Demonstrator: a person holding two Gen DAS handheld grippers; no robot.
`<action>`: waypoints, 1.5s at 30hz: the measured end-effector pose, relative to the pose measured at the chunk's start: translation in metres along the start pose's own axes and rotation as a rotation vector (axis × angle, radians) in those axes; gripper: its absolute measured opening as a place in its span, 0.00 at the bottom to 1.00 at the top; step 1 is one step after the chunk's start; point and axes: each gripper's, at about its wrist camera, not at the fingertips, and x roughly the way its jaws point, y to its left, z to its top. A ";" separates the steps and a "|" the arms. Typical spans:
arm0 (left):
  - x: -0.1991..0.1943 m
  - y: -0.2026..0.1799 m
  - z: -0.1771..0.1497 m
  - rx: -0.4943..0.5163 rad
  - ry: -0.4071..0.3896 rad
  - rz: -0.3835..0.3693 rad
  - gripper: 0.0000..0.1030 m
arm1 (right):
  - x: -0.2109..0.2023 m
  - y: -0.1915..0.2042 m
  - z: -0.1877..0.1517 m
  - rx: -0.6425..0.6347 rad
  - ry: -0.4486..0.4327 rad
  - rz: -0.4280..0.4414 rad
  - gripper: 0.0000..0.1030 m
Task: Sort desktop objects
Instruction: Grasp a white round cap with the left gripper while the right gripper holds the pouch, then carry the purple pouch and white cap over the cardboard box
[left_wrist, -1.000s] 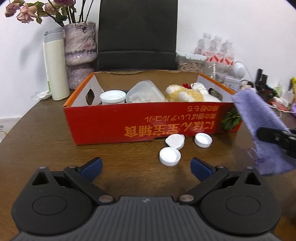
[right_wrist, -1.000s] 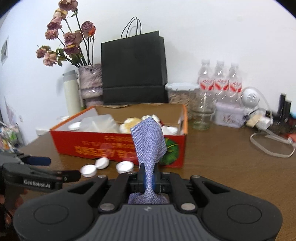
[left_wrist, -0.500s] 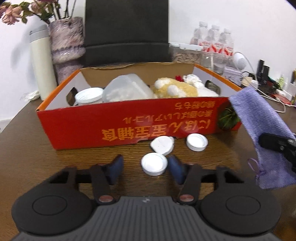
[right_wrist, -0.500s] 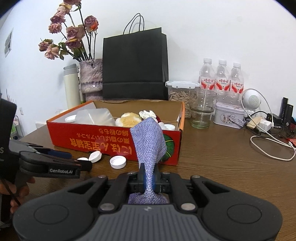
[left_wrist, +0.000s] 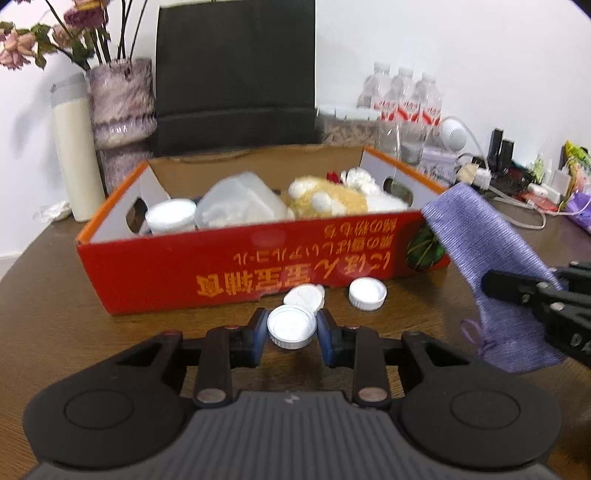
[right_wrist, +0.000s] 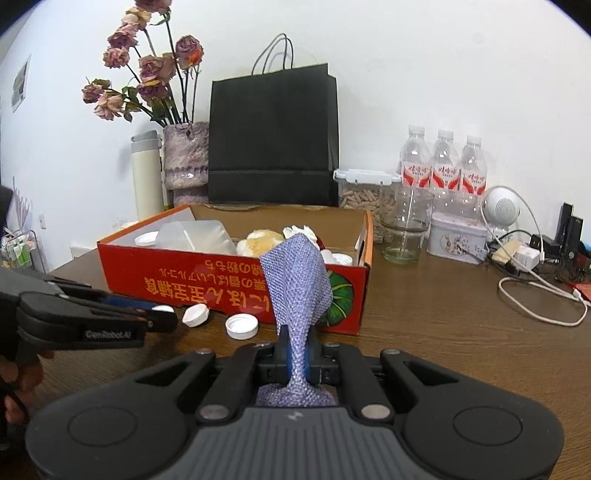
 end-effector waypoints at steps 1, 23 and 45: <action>-0.005 0.001 0.002 -0.004 -0.015 -0.003 0.28 | -0.001 0.002 0.001 -0.005 -0.006 -0.003 0.05; -0.039 0.055 0.091 -0.182 -0.316 -0.017 0.28 | 0.044 0.024 0.101 0.113 -0.222 0.031 0.05; 0.070 0.075 0.104 -0.142 -0.198 0.073 0.29 | 0.154 0.008 0.099 0.095 -0.046 0.051 0.05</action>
